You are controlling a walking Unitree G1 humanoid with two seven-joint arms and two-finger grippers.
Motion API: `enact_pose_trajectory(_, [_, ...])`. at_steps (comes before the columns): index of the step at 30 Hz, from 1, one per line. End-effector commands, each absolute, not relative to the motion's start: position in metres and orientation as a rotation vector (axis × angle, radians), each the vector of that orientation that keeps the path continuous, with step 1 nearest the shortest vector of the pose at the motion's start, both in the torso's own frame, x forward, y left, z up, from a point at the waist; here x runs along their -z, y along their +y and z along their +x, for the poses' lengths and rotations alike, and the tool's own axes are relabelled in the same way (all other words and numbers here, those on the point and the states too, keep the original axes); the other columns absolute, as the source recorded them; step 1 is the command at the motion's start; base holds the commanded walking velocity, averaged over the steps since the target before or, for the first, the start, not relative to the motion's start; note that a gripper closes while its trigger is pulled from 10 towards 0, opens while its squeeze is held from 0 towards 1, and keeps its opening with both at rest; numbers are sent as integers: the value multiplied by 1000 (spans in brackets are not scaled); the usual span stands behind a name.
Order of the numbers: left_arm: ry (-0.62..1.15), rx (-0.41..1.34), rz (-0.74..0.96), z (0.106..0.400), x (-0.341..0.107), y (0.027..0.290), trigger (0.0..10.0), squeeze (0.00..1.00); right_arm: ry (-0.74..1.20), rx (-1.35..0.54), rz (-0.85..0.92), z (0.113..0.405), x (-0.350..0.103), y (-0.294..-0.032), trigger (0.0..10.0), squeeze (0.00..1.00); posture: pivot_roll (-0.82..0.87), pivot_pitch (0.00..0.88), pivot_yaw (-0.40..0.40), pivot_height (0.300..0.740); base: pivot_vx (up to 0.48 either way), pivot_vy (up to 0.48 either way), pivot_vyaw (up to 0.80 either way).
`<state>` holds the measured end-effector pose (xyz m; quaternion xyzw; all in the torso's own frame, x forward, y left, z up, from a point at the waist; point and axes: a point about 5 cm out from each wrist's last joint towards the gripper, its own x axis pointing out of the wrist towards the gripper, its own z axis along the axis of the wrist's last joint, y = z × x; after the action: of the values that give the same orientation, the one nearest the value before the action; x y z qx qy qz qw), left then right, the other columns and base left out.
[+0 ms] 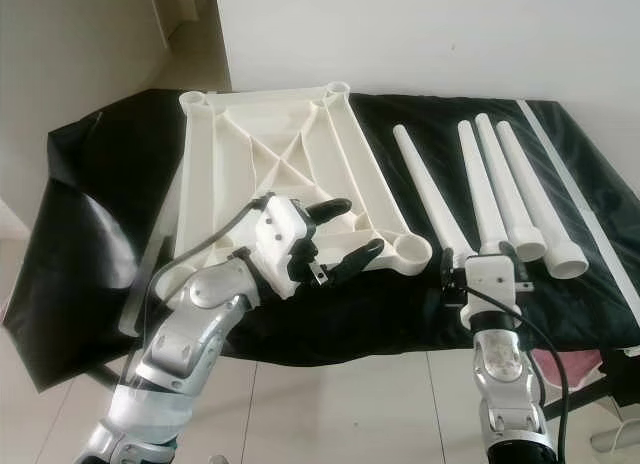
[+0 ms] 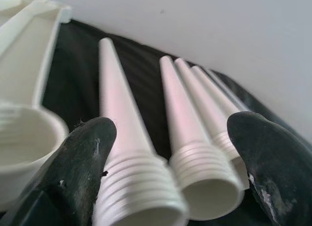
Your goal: Building children table
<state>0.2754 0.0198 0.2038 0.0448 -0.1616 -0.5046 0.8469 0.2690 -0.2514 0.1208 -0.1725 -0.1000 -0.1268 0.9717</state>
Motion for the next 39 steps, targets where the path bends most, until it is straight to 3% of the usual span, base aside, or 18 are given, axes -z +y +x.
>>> enact_pose_trajectory(1, [-350, 1015, 91, 275, -206, 20, 10000, 0, -169, 302, -338, 266, -116, -261, 10000, 0, -79, 47, -15, 740, 0, 0, 0])
enact_pose_trajectory(14, [-353, 1027, 91, 274, -207, 19, 10000, 0, -114, 325, -324, 264, -105, -266, 10000, 0, -82, 34, -6, 740, 0, 0, 0])
enact_pose_trajectory(30, [-353, 1030, 91, 275, -207, 19, 10000, 0, 31, 239, -298, 263, -76, -254, 10000, 0, -83, 20, -1, 740, 0, 0, 0])
enact_pose_trajectory(39, [-357, 1031, 94, 275, -208, 19, 10000, 0, -182, 168, -195, 268, -110, -244, 10000, 0, -86, 20, -4, 740, 0, 0, 0])
